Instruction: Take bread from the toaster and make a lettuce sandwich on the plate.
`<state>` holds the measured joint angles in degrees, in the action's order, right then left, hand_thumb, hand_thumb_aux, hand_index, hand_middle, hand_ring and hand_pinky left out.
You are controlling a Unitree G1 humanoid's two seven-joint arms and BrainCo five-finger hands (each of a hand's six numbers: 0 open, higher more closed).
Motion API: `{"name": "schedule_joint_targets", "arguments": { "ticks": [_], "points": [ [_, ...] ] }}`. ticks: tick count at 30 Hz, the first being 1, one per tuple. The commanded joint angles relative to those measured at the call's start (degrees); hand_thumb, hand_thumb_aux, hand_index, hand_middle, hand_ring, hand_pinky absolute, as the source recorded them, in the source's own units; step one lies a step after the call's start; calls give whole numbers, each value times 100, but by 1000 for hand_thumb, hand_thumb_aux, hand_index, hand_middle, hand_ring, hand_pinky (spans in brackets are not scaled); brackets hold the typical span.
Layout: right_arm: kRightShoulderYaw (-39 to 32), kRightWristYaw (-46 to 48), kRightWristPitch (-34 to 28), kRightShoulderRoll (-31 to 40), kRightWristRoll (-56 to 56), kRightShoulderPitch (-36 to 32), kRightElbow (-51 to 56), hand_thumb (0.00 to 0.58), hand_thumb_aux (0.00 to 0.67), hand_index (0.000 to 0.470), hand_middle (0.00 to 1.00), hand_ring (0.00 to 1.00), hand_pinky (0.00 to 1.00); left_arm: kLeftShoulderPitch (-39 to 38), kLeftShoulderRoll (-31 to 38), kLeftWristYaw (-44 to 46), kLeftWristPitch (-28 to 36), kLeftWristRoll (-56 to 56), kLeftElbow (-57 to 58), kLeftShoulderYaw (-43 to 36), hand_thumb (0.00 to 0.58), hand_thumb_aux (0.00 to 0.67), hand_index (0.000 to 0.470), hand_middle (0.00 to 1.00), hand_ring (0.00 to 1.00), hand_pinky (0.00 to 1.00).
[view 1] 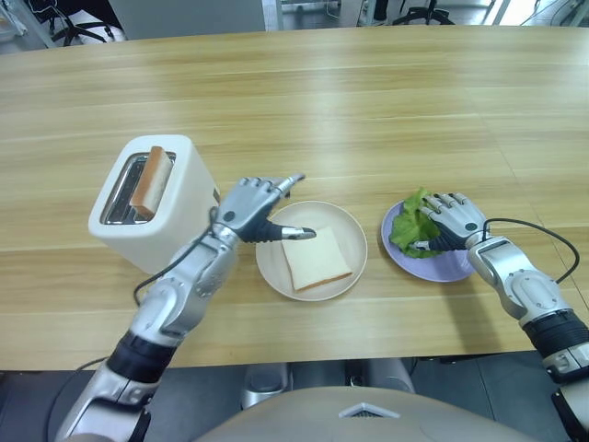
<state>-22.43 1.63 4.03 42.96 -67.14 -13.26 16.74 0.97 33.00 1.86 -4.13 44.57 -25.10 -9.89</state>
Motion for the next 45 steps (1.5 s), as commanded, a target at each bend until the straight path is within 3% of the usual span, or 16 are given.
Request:
{"name": "schedule_joint_targets", "arguments": {
  "ticks": [1, 6, 12, 18, 25, 26, 27, 28, 33, 39, 45],
  "points": [
    [-121, 45, 21, 49, 15, -2, -9, 580, 670, 460, 0, 0, 0, -556, -186, -363, -116, -372, -972, 1072, 0, 0, 0, 0, 0, 0],
    [-114, -77, 56, 5, 133, 39, -134, 580, 670, 460, 0, 0, 0, -1178, -558, -946, -314, -820, -1678, 2859, 0, 0, 0, 0, 0, 0],
    [-4, -375, 147, -61, 345, 95, -366, 580, 670, 460, 0, 0, 0, -1602, -665, -1095, -143, -709, -1290, 4202, 0, 0, 0, 0, 0, 0],
    [288, -1051, 305, -148, 615, 94, -958, 580, 670, 460, 0, 0, 0, -1824, -487, -993, 402, 34, -259, 4356, 0, 0, 0, 0, 0, 0],
    [350, -859, 198, -4, 665, 184, -660, 580, 670, 460, 0, 0, 0, -1706, -308, -745, 765, 536, 1060, 3353, 0, 0, 0, 0, 0, 0],
    [333, -754, 149, 35, 650, 184, -536, 509, 436, 299, 0, 0, 0, -1680, -317, -793, 765, 516, 1035, 3303, 0, 0, 0, 0, 0, 0],
    [312, -662, 115, 90, 614, 175, -415, 509, 436, 299, 0, 0, 0, -1659, -334, -854, 721, 425, 957, 3293, 0, 0, 0, 0, 0, 0],
    [297, -579, 106, 171, 590, 138, -246, 0, 0, 0, 0, 0, 0, -1639, -408, -956, 630, 243, 762, 3337, 0, 0, 0, 0, 0, 0],
    [292, -371, 89, 492, 562, 37, 127, 0, 0, 0, 0, 0, 0, -1418, -1141, -763, -8, -2030, -402, 3472, 0, 0, 0, 0, 0, 0],
    [122, -168, 126, 603, 479, -64, 354, 0, 0, 0, 0, 0, 0, -1732, -1772, 313, -74, -4680, -1413, 2995, 0, 0, 0, 0, 0, 0],
    [-131, -37, 200, 500, 405, -144, 416, 0, 0, 0, 0, 0, 0, -2267, -1962, 911, -148, -5656, -1725, 2554, 0, 0, 0, 0, 0, 0]
  ]
}}
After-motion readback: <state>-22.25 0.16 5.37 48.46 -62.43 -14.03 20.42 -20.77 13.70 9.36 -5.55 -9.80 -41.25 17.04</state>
